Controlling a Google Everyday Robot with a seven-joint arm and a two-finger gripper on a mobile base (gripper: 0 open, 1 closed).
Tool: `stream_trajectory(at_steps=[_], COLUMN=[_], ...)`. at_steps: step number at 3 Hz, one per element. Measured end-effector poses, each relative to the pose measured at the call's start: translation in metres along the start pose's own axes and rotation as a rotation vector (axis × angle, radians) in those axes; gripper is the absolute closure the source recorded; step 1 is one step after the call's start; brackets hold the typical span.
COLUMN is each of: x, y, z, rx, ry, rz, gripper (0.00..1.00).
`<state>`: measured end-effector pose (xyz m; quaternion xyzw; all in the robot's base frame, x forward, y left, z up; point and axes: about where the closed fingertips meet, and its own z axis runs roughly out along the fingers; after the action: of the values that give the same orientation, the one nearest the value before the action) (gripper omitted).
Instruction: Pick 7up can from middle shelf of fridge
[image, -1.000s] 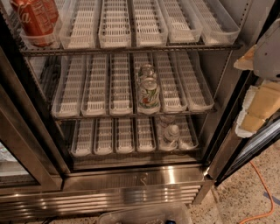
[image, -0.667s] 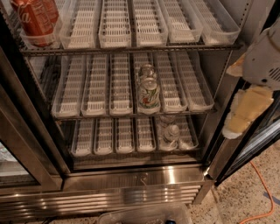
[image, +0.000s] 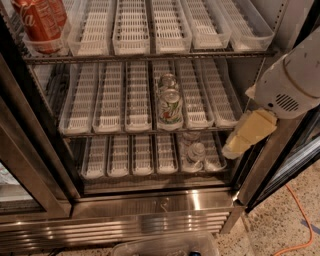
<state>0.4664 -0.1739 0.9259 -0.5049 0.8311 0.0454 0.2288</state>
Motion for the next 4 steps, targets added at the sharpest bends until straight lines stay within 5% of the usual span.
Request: stream_trajectory(at_steps=[2,4], x=[-0.014,-0.022], y=[0.014,0.022], z=[0.029,0.054], rx=[0.045,0.041], ry=[-0.16,-0.208], rz=[0.099,0.126], gripper=[0.0,0.0])
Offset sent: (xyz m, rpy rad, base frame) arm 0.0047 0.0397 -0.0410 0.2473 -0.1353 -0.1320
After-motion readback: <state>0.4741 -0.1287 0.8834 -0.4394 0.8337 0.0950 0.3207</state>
